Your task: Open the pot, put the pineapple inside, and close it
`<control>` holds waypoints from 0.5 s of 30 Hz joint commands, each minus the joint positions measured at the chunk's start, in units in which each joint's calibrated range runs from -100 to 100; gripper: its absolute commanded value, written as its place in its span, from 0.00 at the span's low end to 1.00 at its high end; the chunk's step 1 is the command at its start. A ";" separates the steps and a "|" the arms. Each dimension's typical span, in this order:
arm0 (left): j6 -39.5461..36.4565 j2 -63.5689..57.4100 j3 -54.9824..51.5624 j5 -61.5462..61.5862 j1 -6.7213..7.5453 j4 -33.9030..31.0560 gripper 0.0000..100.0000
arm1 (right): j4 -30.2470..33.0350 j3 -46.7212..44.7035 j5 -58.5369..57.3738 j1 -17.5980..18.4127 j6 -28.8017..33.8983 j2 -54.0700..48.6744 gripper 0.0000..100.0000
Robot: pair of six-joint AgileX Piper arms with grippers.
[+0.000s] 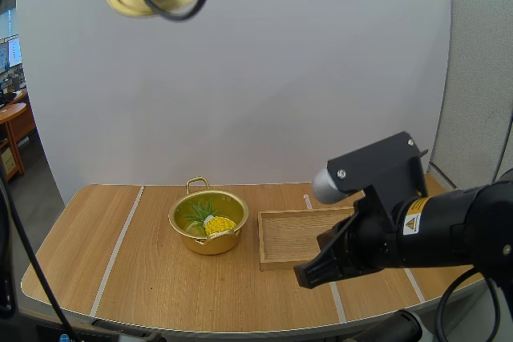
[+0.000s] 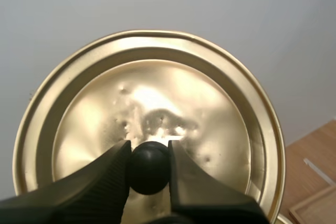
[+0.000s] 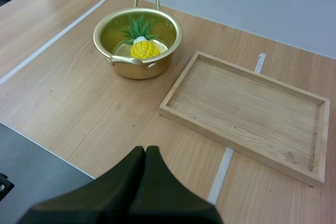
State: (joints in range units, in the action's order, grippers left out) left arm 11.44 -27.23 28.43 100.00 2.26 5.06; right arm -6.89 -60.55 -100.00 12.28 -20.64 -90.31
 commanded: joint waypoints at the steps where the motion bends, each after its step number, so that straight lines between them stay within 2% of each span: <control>1: 2.11 -0.04 -12.33 0.00 0.01 1.02 0.00 | -0.15 -1.62 0.00 -0.25 -0.57 -0.47 0.00; 8: 2.91 -0.04 -27.24 -0.43 0.01 1.12 0.00 | -0.15 -1.60 0.00 -0.25 -0.57 -0.47 0.00; 15: 2.91 -0.04 -40.38 -17.98 0.01 2.02 0.00 | -0.15 -1.60 0.00 -0.25 -0.57 -0.47 0.00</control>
State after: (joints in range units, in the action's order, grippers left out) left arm 14.10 -27.06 -4.96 95.07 2.26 5.38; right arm -6.89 -61.97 -100.00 12.28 -20.64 -90.31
